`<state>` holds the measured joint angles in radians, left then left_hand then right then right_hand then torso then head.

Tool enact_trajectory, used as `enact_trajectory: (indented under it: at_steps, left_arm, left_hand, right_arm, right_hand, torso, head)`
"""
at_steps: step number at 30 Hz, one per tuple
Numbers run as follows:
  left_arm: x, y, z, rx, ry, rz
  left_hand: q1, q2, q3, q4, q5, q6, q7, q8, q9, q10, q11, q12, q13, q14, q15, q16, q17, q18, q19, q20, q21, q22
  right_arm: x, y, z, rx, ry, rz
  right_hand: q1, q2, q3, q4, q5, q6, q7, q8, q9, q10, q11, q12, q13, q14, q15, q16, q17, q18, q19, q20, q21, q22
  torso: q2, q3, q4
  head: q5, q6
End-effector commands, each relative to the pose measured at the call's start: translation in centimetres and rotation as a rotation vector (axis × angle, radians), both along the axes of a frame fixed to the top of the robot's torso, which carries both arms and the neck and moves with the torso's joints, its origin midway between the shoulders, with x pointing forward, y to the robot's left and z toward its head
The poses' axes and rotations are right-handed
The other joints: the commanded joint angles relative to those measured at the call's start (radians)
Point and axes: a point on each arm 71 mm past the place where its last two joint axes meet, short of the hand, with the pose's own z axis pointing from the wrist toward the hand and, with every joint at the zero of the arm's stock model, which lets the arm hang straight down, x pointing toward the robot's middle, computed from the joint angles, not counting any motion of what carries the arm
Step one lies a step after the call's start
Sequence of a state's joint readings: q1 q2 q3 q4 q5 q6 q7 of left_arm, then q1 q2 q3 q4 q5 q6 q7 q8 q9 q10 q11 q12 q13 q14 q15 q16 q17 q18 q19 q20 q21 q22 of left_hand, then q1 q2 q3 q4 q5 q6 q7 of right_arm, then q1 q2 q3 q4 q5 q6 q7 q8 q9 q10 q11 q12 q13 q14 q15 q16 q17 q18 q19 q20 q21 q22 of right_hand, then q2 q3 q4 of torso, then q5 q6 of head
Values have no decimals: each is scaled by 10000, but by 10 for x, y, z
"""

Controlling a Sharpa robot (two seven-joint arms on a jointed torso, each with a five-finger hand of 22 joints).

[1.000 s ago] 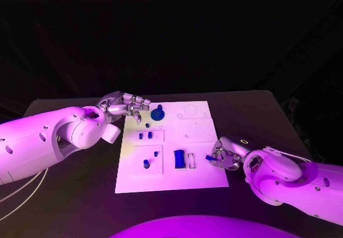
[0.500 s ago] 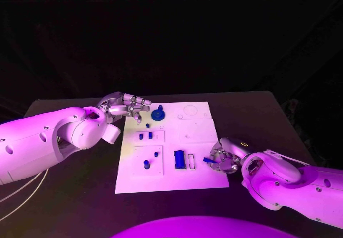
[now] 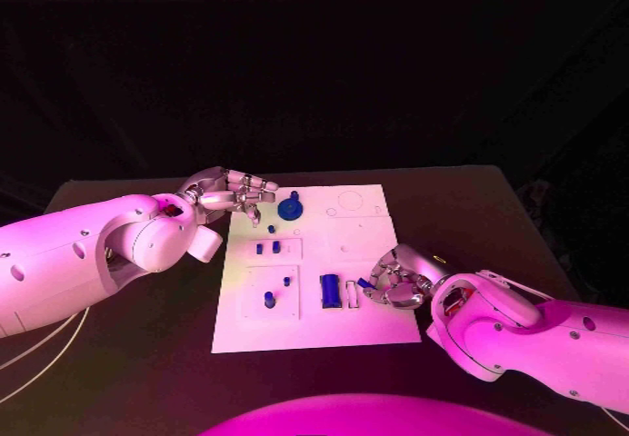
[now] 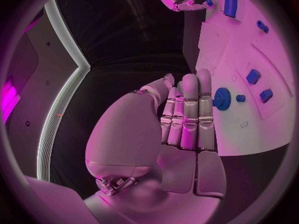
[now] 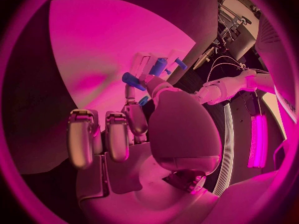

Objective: Assemble the parts on the task board

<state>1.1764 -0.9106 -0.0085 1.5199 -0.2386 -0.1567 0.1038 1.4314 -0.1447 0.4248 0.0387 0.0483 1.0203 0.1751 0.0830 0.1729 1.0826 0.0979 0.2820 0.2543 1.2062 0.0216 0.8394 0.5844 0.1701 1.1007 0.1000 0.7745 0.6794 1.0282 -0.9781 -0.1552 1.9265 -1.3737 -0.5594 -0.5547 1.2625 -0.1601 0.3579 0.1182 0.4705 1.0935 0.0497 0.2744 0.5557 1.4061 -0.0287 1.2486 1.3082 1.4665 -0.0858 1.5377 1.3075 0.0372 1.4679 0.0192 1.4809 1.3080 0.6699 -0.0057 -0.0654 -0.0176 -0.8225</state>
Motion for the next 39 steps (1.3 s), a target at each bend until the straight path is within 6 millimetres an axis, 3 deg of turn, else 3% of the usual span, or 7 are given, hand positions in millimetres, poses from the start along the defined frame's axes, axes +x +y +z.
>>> enact_trajectory:
  at_steps: [1,8,10,21,32,39]
  left_arm:
    - [-1,-3,1,-138,-4,-169]
    - [-1,-4,1,-142,5,-190]
    - [-1,-4,1,-144,6,-198]
    - [-1,-4,1,-136,22,-201]
    - [-1,-3,1,-131,30,-200]
    - [-1,-3,1,-124,38,-195]
  left_hand:
    - [-9,61,-61,-19,33,-64,13,26,-15,-72,32,37,11,-77,-13,-24,-9,148,14,67,-45,-9]
    - [-6,62,-62,-20,33,-64,13,27,-15,-73,31,39,12,-77,-13,-24,-9,148,15,66,-46,-10]
    - [2,63,-64,-23,32,-66,12,29,-16,-76,31,44,14,-78,-14,-22,-10,148,18,66,-50,-13]
    - [2,63,-64,-23,32,-66,12,29,-16,-76,31,44,14,-78,-14,-22,-10,148,18,66,-50,-13]
    - [2,63,-64,-23,32,-66,12,29,-16,-76,31,44,14,-78,-14,-22,-10,148,18,66,-50,-13]
    - [2,63,-64,-23,32,-66,12,29,-16,-76,31,44,14,-78,-14,-22,-10,148,18,66,-50,-13]
  right_arm:
    - [0,3,-5,254,695,-38]
    - [4,10,-13,123,1260,108]
    - [4,12,-14,98,1314,131]
    - [7,17,-17,30,1418,214]
    - [8,18,-19,-150,1583,305]
    - [9,19,-19,-127,1543,281]
  right_hand:
    - [-271,-3,452,-314,8,-29,-69,66,32,86,-18,71,91,957,-72,72,2262,-179,803,-53,36,2274]
    - [-886,42,392,15,62,-12,-74,74,90,154,-19,168,177,957,-72,73,2262,-183,811,-52,55,2288]
    - [-978,22,345,40,218,-1,-80,81,109,172,-26,198,204,958,-78,74,2264,-184,813,-56,59,2291]
    - [-1378,16,28,228,233,62,-90,112,170,276,-31,394,374,962,-83,86,2281,-192,824,-64,93,2310]
    - [-1882,10,-671,548,453,85,-77,102,220,298,-18,458,455,964,-74,93,2291,-194,826,-60,94,2318]
    - [-2259,1,-1524,878,-247,76,-46,68,240,267,14,419,452,956,-48,70,2257,-179,809,-41,21,2297]
  torso:
    - [-6,-1,-6]
    - [6,5,-3]
    - [2,5,6]
    - [-9,-8,-3]
    - [-8,-5,-4]
    - [-7,-5,-1]
  head:
    - [7,-16]
    - [21,-37]
    - [14,-44]
    - [32,-68]
    - [43,-89]
    - [43,-82]
